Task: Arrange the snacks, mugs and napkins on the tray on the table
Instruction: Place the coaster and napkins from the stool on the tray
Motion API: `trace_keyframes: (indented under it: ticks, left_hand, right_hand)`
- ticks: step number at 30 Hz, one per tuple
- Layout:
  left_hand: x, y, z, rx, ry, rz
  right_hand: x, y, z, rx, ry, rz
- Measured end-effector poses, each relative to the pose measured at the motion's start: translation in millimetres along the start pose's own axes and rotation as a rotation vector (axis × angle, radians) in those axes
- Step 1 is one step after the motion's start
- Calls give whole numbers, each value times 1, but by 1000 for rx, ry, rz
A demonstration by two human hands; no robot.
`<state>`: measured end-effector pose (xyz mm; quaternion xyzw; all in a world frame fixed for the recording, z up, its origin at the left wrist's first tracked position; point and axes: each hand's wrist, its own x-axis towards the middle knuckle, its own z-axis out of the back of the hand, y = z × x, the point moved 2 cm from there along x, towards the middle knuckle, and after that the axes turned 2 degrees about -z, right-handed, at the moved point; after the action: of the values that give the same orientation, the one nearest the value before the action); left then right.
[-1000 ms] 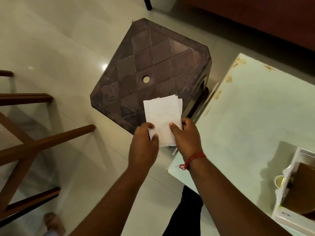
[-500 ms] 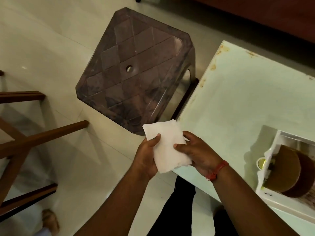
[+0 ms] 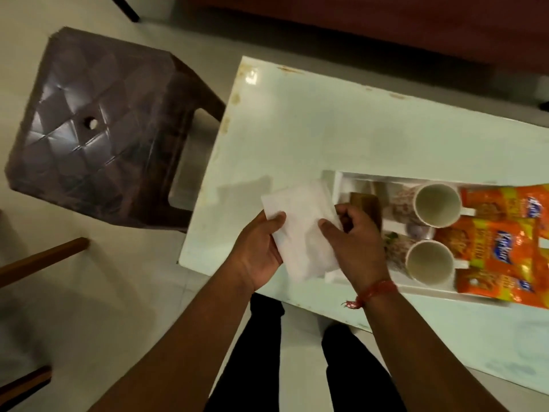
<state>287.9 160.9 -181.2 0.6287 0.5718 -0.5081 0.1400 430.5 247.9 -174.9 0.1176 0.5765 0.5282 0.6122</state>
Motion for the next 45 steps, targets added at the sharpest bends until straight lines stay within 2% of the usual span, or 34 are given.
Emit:
trace_keyframes:
  ticks: [3, 6, 13, 19, 24, 27, 29, 31, 32, 34, 37, 42, 45]
  left_hand:
    - [-2, 24, -39, -53, -23, 40]
    - [-4, 42, -69, -84, -65, 63]
    - [-11, 61, -107, -21, -70, 40]
    - [-3, 63, -102, 15, -42, 39]
    - [1, 59, -96, 33, -14, 52]
    - [-1, 56, -95, 113, 0, 11]
    - [0, 55, -94, 195, 21, -65]
    - [2, 55, -92, 259, 11, -136]
    - [3, 55, -92, 273, 13, -148]
    - [4, 56, -97, 298, 38, -156]
    - [8, 56, -106, 409, 21, -195]
    - [29, 43, -118, 1069, -231, -443]
    - [47, 37, -131, 1376, -162, -572]
  right_hand:
    - [-14, 3, 32, -261, -143, 283]
    - [-28, 6, 50, -370, -122, 427]
    - [-51, -7, 67, -416, -32, 503]
    - [-58, -29, 67, -576, -25, 602]
    - [-61, -36, 71, -594, 71, 606]
    - [-63, -36, 77, -426, 115, 567]
    - [-59, -37, 87, -216, -56, 446]
    - [-51, -45, 94, 33, -203, 205]
    - [-46, -50, 93, 170, -190, 57]
    - [-39, -58, 80, 484, -13, -215]
    - [-39, -63, 56, 927, 186, -449]
    - [-46, -68, 40, 1171, 145, -549]
    - [-49, -73, 35, 1302, 42, -641]
